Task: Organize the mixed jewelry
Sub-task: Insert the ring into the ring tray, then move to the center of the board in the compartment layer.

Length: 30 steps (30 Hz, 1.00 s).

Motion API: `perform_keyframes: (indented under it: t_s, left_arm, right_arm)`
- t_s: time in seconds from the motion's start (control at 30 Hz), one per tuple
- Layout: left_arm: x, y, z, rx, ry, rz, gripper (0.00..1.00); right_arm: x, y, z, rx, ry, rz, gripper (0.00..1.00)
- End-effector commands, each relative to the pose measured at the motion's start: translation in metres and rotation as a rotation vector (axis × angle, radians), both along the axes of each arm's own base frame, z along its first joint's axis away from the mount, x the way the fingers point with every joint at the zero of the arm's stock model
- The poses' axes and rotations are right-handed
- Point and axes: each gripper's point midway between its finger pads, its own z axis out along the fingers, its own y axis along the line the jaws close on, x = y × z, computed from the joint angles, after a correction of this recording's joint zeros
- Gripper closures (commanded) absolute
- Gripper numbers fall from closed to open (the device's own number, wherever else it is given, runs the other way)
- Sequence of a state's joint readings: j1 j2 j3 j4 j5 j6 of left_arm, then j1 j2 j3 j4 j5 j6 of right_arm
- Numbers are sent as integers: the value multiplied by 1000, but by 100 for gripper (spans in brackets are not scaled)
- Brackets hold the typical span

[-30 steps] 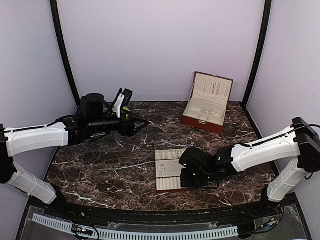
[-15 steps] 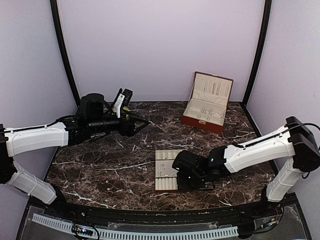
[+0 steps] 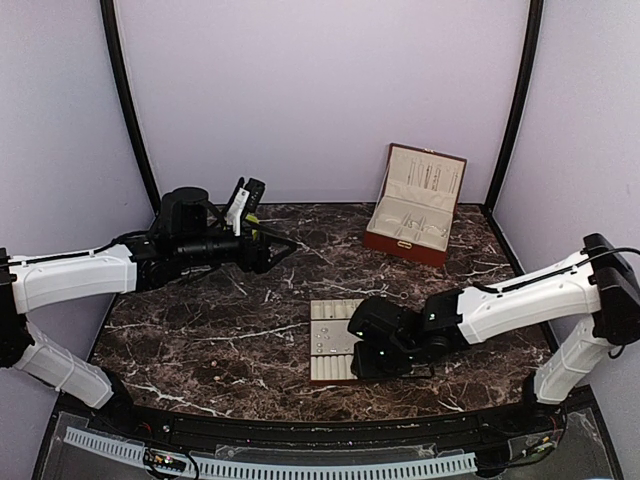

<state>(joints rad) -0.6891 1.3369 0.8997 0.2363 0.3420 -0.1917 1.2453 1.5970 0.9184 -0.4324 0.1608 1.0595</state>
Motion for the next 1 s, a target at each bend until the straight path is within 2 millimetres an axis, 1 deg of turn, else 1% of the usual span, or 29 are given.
perform_keyframes:
  t_s: [0.0,0.07,0.17,0.27,0.33,0.4,0.53,0.7,0.97]
  left_arm:
    - [-3,6,6,-13,-17,14,25]
    - [-3,6,6,-13,-20,16,25]
    - [-3,6,7,-14,-21,14,25]
    - [-3,6,8,-14,-25,18,25]
    - [-3,7,7,-13,-24,18,25]
    - [-3,7,7,-13,-24,17,24]
    - [-3,7,7,-12,-23,19,24]
    - [-3,6,6,-12,-22,17,24]
    - [-3,6,5,-11,-20,17,24]
  right_arm:
    - [2,0,26,32,-56,35,60]
    - [9,-2,37,38,-88,35,57]
    - [20,-8,47,51,-116,20,56]
    - [29,-10,48,80,-120,8,66]
    - [32,-10,46,91,-113,2,75]
    - [32,-10,42,92,-105,4,82]
    - [31,-7,31,78,-79,11,88]
    - [32,-3,22,74,-64,17,90]
    - [31,-3,10,57,-46,22,93]
